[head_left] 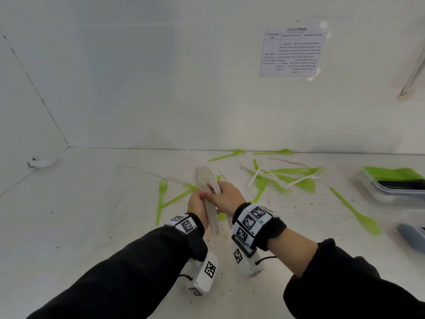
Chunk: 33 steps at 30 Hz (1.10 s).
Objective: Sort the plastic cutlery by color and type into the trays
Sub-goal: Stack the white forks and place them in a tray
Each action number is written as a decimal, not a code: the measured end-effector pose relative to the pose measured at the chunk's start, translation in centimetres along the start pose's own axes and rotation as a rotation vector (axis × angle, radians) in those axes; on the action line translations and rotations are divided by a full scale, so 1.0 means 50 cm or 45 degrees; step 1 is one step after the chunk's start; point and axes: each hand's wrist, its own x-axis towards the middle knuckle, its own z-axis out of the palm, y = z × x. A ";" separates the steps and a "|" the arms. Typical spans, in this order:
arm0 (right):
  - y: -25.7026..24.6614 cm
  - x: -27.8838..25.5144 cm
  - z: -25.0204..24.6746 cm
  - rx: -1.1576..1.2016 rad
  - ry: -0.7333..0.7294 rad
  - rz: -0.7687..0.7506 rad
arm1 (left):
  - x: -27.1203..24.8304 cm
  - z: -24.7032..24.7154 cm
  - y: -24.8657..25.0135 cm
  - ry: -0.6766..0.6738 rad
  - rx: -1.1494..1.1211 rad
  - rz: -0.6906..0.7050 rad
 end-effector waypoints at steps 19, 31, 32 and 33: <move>0.026 0.002 0.003 0.297 0.146 0.117 | 0.024 0.005 -0.038 0.065 0.157 0.229; 0.044 0.001 0.005 0.082 0.255 0.062 | 0.026 0.006 -0.040 0.031 0.092 0.080; 0.043 0.000 0.006 0.064 0.232 0.054 | 0.027 0.006 -0.040 0.030 0.095 0.102; 0.044 0.000 0.006 0.049 0.195 0.051 | 0.027 0.005 -0.040 0.038 0.122 0.139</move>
